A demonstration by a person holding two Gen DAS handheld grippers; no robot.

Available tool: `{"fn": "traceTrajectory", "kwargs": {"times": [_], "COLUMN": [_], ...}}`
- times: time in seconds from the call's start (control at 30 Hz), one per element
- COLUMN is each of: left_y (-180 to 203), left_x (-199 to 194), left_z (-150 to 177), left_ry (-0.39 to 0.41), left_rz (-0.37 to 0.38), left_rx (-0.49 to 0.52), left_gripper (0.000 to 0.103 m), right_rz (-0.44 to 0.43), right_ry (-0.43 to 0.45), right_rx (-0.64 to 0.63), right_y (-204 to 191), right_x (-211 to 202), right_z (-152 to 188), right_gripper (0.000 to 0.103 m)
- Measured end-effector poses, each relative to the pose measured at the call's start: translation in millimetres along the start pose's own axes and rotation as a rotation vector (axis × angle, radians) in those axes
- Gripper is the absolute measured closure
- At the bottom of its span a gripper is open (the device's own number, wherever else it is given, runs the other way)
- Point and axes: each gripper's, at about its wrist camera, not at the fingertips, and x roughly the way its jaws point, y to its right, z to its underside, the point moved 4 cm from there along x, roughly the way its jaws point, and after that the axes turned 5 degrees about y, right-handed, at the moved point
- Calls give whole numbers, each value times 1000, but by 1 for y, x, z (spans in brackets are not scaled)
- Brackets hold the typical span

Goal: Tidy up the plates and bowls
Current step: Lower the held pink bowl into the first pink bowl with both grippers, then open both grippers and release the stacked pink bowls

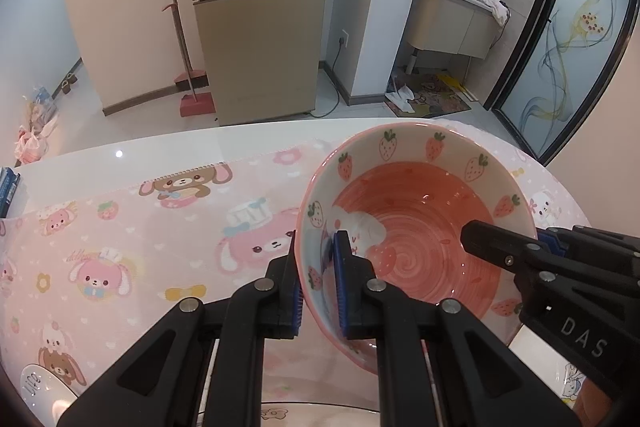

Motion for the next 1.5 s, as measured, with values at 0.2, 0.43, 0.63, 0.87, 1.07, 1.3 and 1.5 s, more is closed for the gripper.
{"fn": "traceTrajectory", "kwargs": {"times": [0.2,0.43,0.63,0.87,1.07,1.3,1.5], "left_y": [-2,-5,-4,-5,-7,-10,-19], "left_x": [2,2,2,1,0,-6,-35], "left_z": [2,0,0,0,0,-2,-16], "left_ry": [-17,-17,-15,-5,0,21,132], "left_rz": [12,16,16,27,34,16,16], "left_rx": [-7,-13,-11,-15,-22,-19,-42], "left_gripper": [92,92,92,92,91,85,46], "right_rz": [87,67,120,21,-41,-23,21], "right_ry": [59,75,121,194,197,243,367], "right_rx": [-104,-139,-281,-310,-271,-252,-251], "right_y": [-11,-8,-17,-4,3,8,6], "right_x": [-9,-11,-12,-13,-11,-21,-45], "right_z": [-1,-1,2,3,0,-3,-9], "right_gripper": [88,88,87,88,88,88,88]}}
